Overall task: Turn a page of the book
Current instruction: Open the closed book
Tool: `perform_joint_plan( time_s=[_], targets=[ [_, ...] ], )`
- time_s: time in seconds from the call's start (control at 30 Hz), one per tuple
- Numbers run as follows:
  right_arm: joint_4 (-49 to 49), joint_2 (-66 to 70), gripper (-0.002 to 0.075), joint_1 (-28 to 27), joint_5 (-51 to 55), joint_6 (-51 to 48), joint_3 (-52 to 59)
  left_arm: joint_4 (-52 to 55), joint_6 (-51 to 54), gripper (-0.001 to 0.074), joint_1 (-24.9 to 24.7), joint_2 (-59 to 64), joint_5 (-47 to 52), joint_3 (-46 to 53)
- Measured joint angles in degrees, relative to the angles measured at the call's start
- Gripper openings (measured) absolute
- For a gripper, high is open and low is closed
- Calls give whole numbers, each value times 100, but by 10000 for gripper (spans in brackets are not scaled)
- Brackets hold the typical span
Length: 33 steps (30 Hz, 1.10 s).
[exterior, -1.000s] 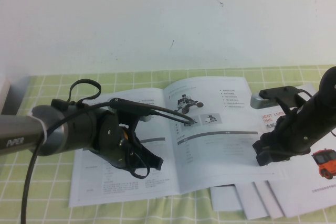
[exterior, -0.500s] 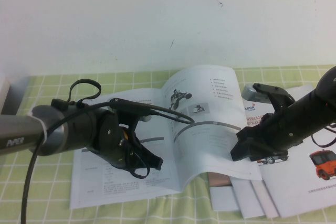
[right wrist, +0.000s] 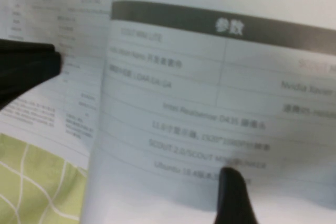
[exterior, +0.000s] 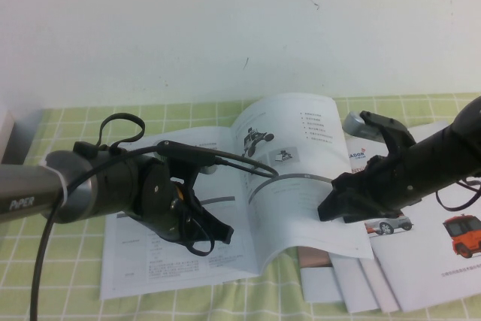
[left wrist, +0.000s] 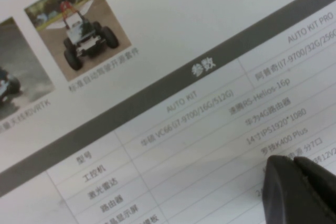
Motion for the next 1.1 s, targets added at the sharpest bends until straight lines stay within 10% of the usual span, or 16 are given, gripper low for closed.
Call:
perform_joint_plan(
  time_s=[0.43,0.87,1.1],
  targets=[
    [397,-177,372,-131,277,-623,0,-4,15,-2,0,5,33,-35],
    [-2395,-1059,20,-399,360,442,-98,-14,15,-2,0,19,33,-35],
    [-1777,-435,77,-469,795,377,-169,-19,15,-2,0,19,33,-35]
  ],
)
